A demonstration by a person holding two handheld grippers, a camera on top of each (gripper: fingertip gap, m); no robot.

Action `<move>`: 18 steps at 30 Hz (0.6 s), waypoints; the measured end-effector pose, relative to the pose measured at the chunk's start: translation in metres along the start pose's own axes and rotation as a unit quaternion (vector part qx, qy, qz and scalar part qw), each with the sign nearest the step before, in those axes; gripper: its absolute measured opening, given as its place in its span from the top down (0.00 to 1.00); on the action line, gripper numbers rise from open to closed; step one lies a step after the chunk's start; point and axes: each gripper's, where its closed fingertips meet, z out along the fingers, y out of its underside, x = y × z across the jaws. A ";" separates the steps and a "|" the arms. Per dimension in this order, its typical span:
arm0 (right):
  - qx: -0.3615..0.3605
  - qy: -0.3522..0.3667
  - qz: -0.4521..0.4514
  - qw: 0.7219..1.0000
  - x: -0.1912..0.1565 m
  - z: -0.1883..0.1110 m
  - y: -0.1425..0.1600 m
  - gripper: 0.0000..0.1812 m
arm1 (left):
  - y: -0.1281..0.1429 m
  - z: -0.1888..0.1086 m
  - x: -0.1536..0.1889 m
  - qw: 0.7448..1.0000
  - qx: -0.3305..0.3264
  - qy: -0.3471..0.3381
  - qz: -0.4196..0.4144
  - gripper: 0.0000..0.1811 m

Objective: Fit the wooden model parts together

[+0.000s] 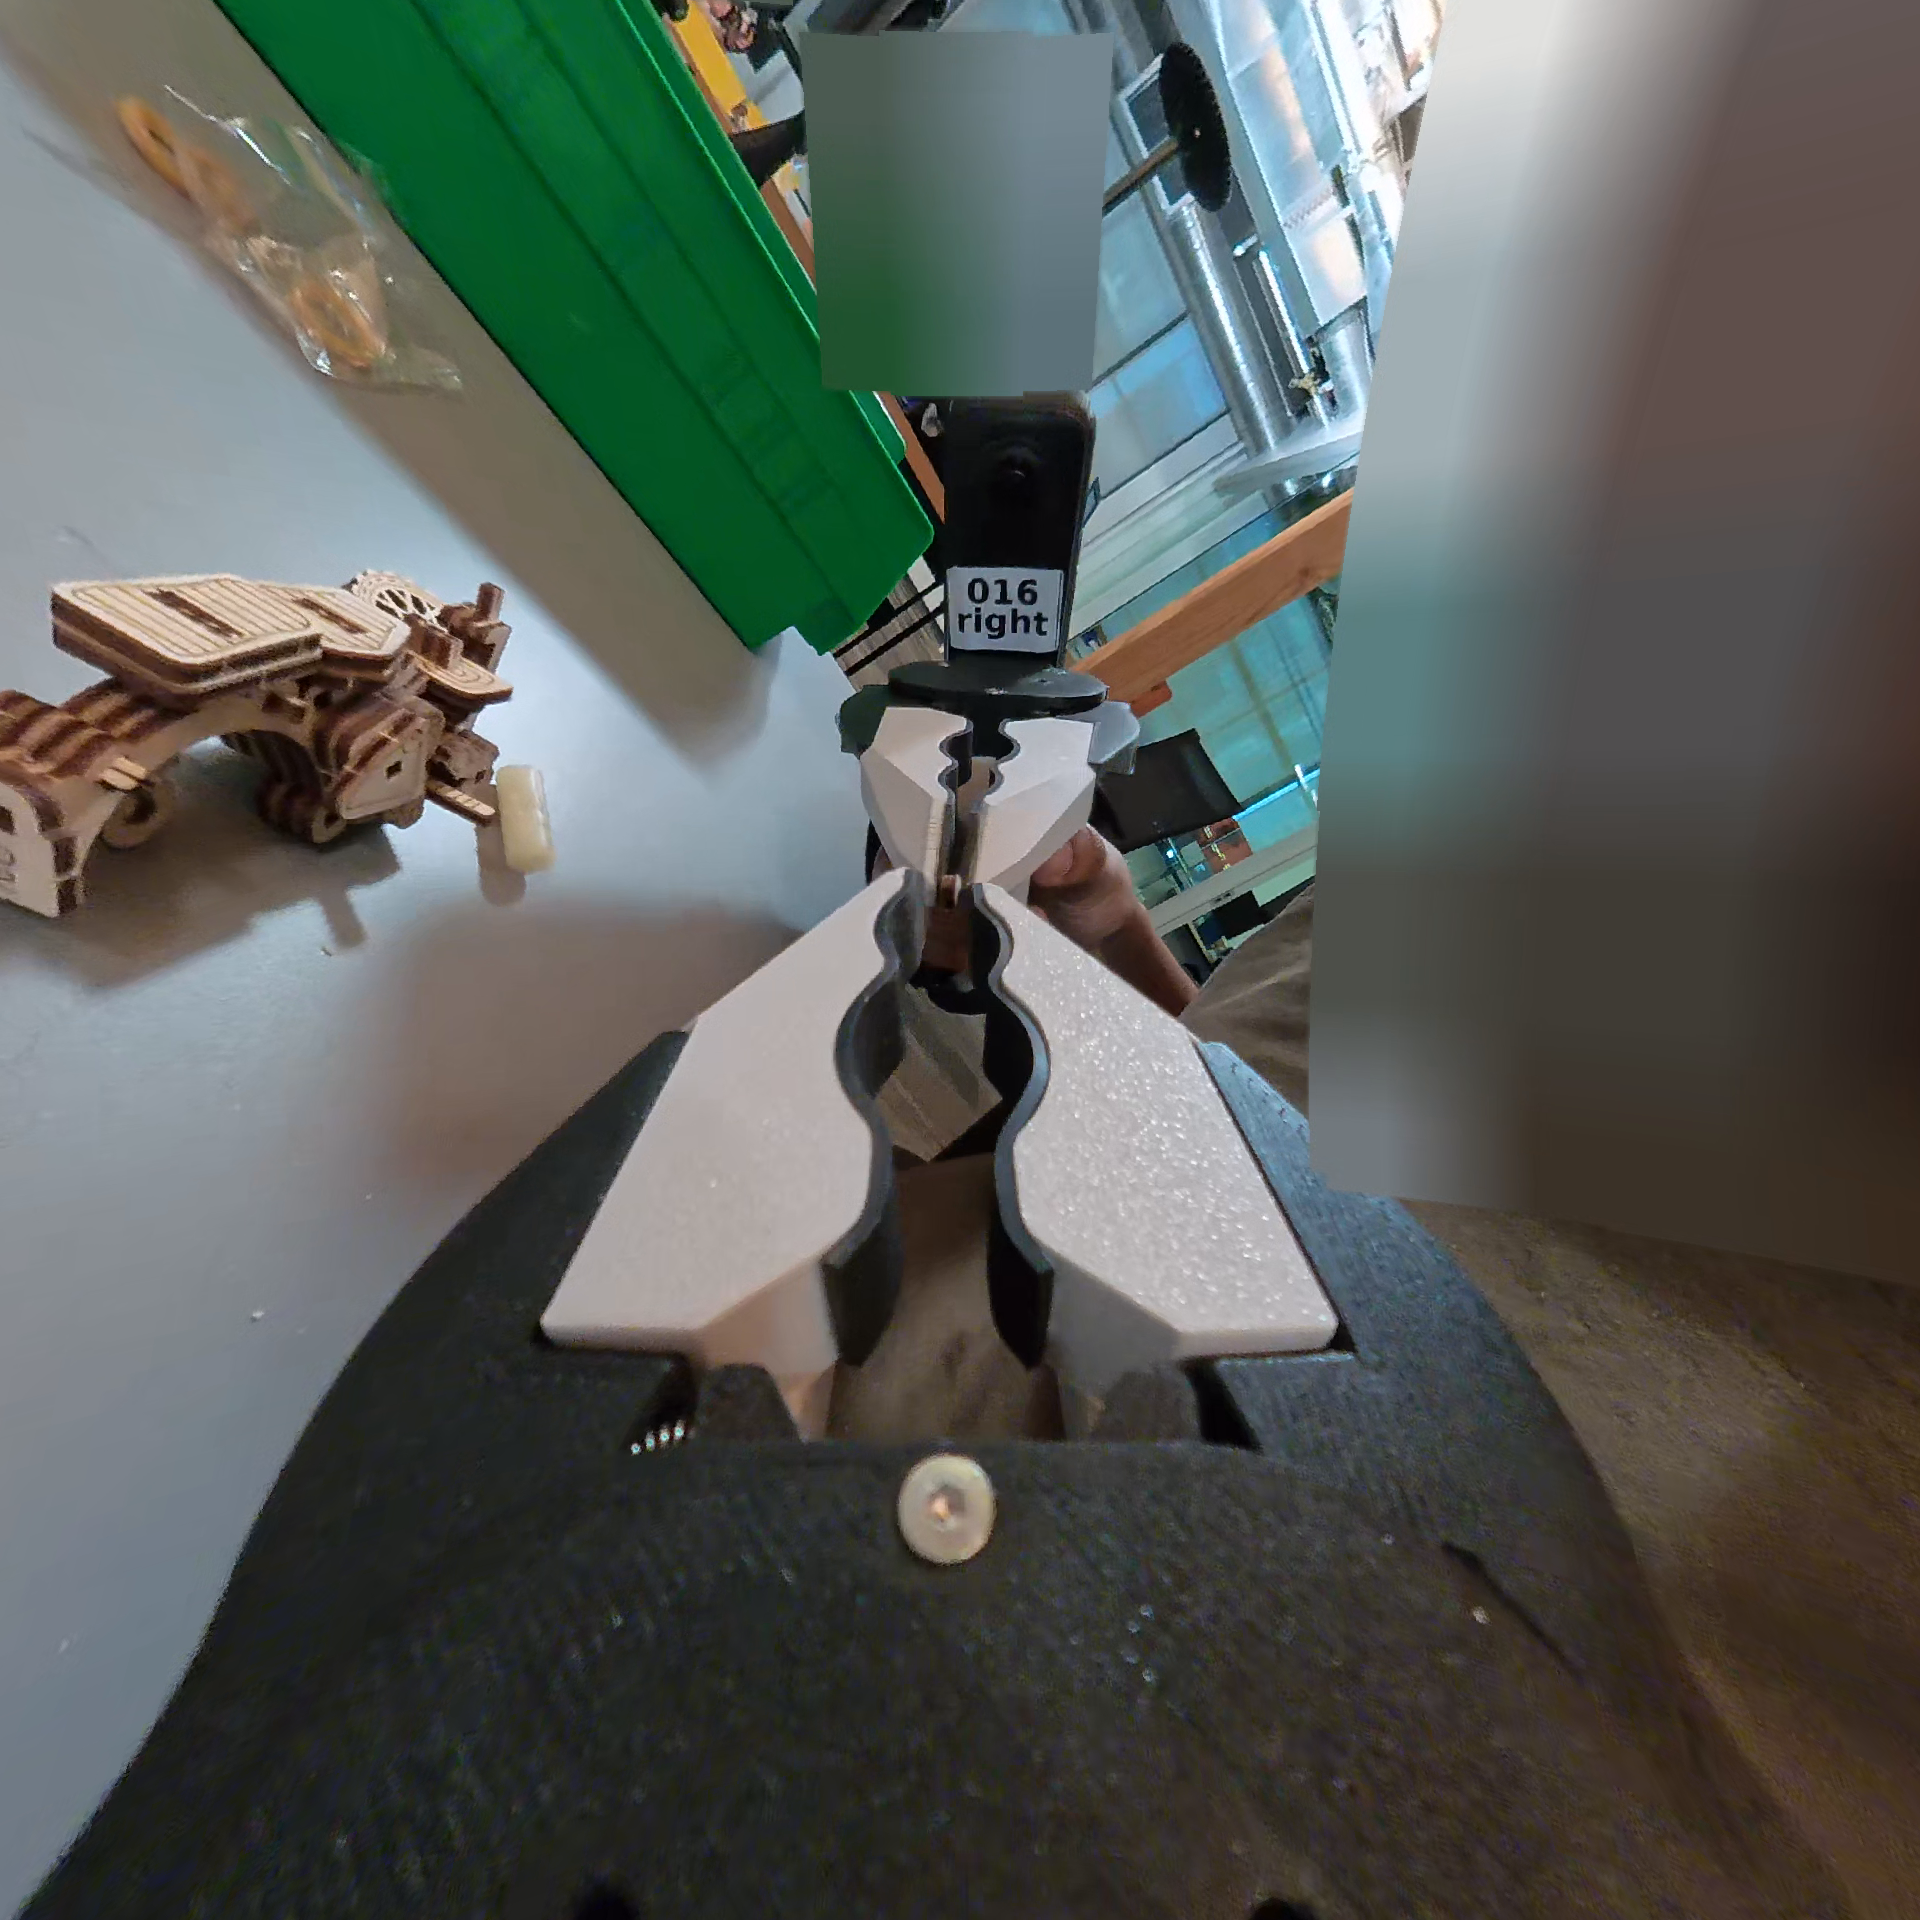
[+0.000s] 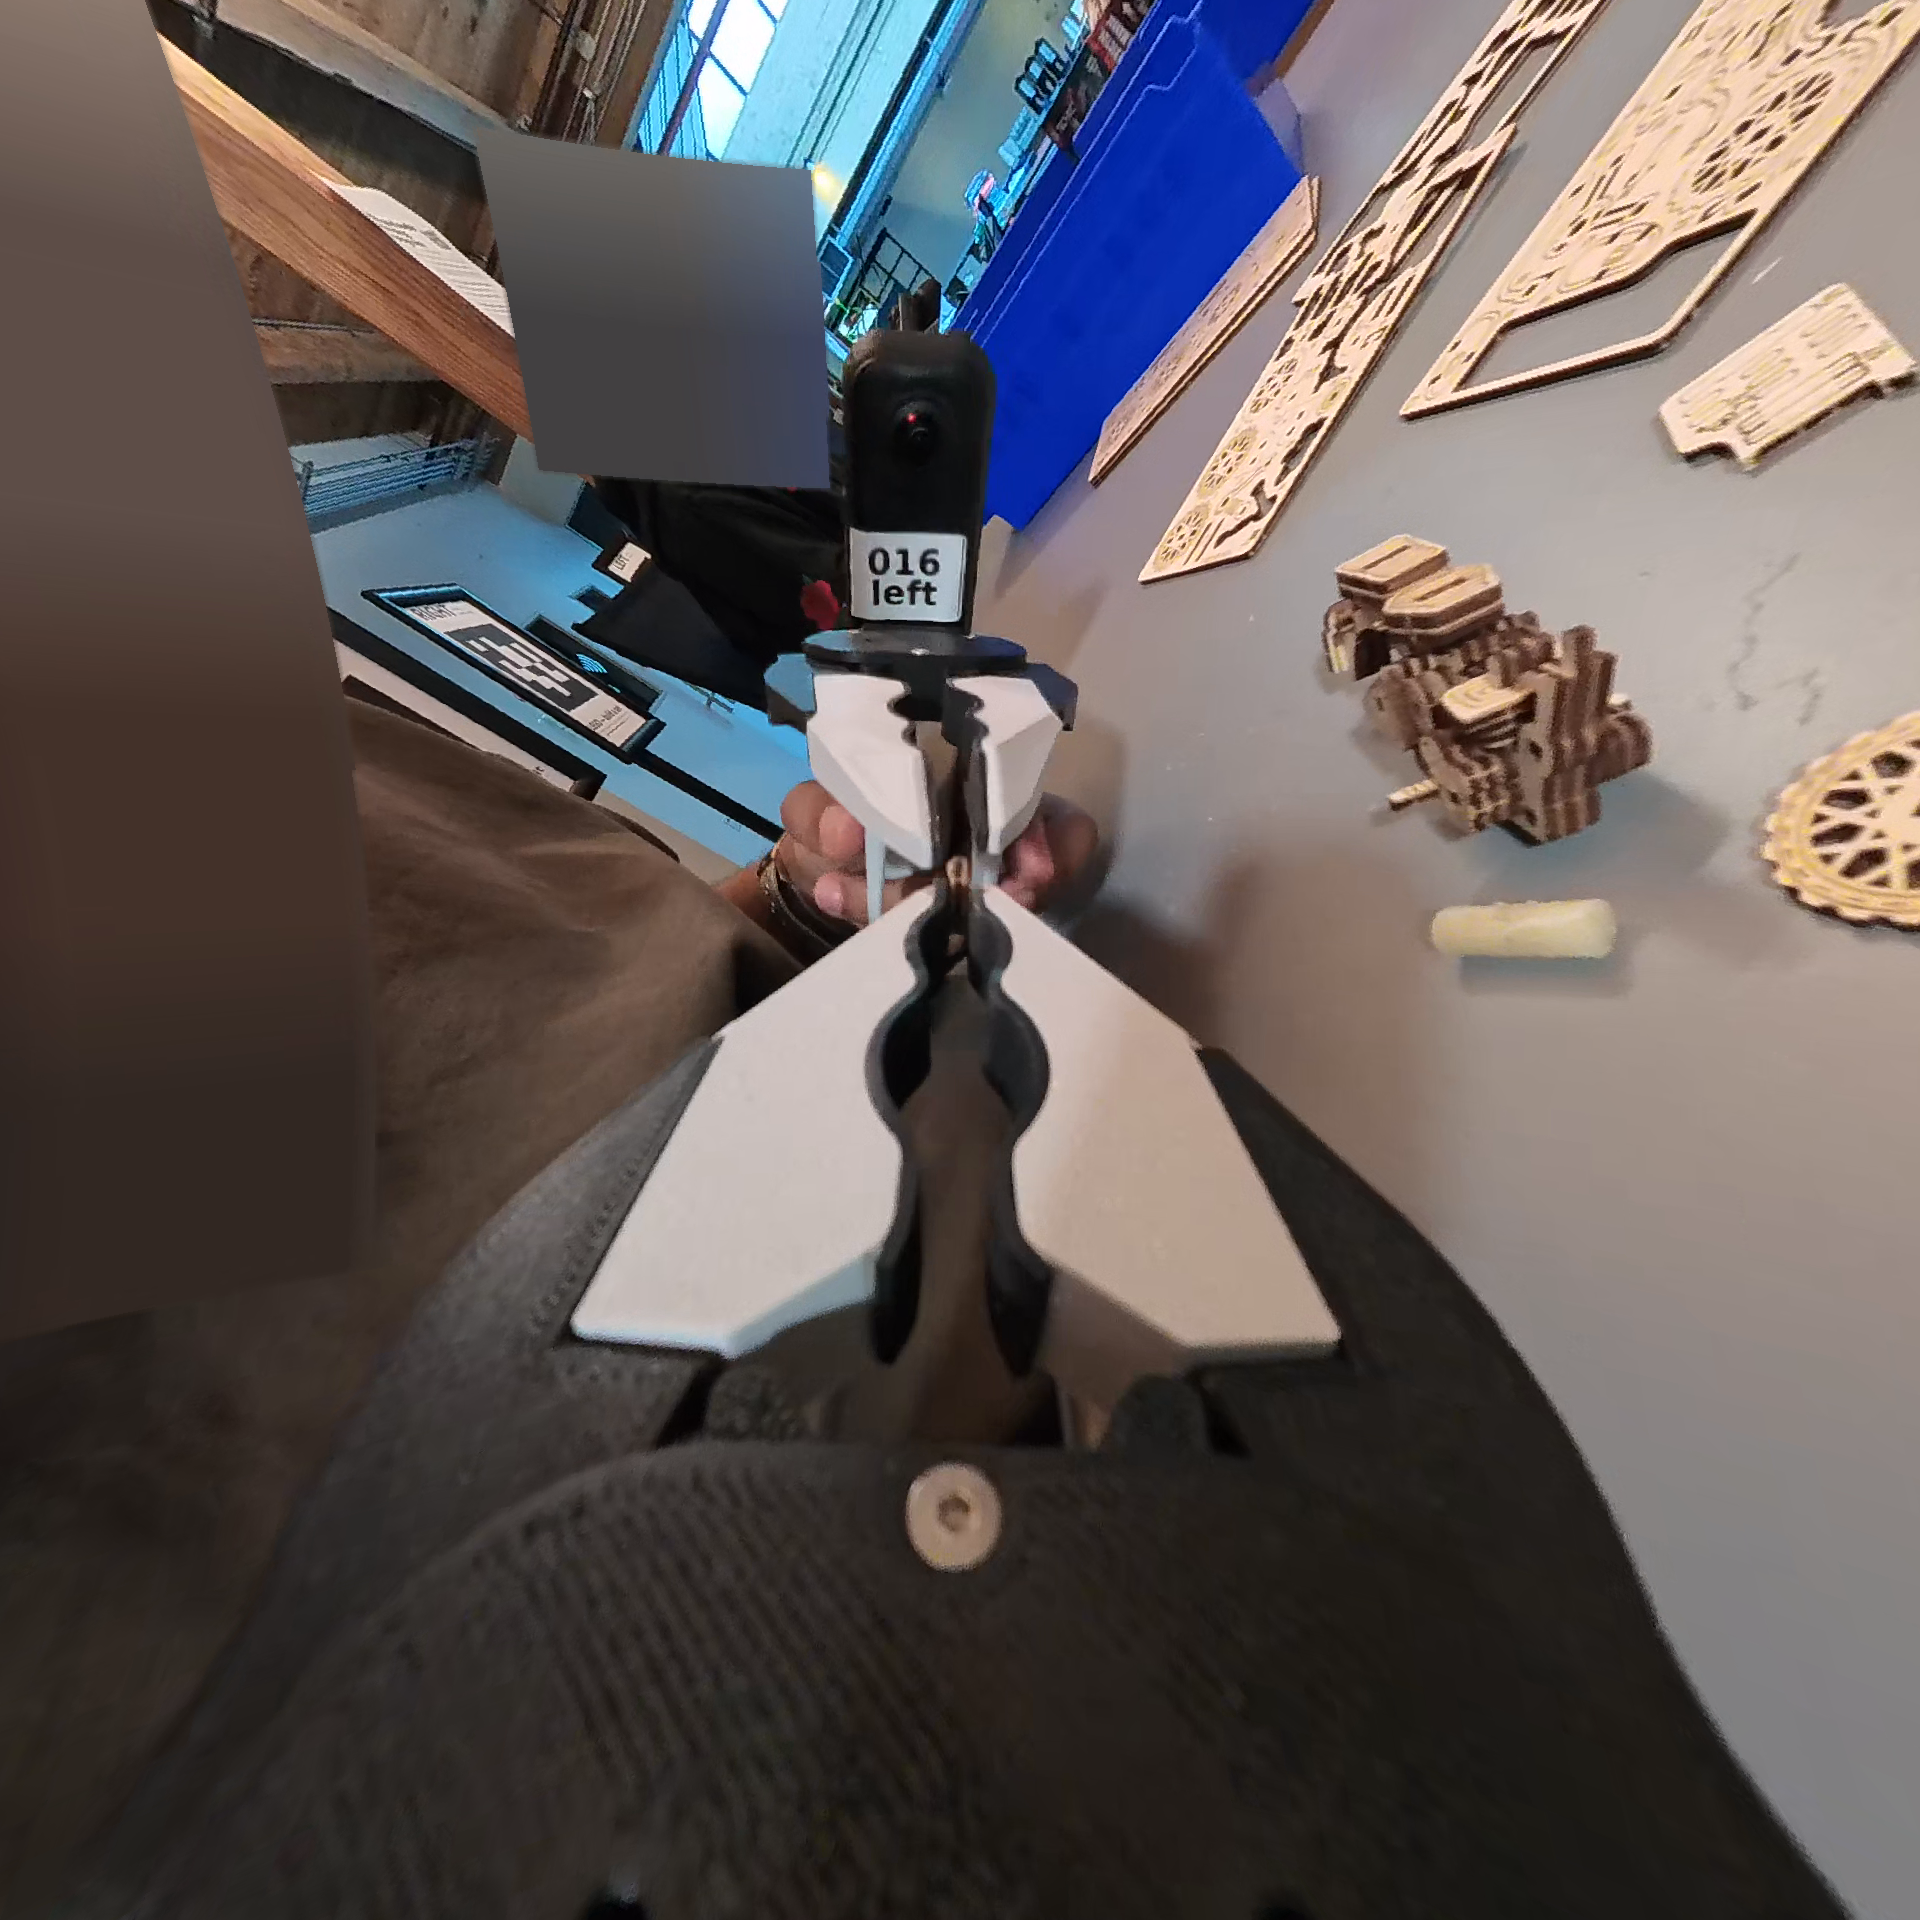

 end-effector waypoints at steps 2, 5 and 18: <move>0.001 -0.002 0.000 1.000 -0.001 0.001 0.000 1.00 | 0.001 0.001 0.001 1.000 -0.002 0.001 0.001 0.97; 0.001 -0.005 0.000 1.000 -0.002 0.001 0.000 1.00 | 0.001 0.001 0.002 1.000 0.000 0.004 0.001 0.98; -0.007 0.019 -0.042 0.999 -0.001 0.002 0.001 1.00 | 0.003 0.002 0.003 1.000 0.000 0.013 -0.007 0.98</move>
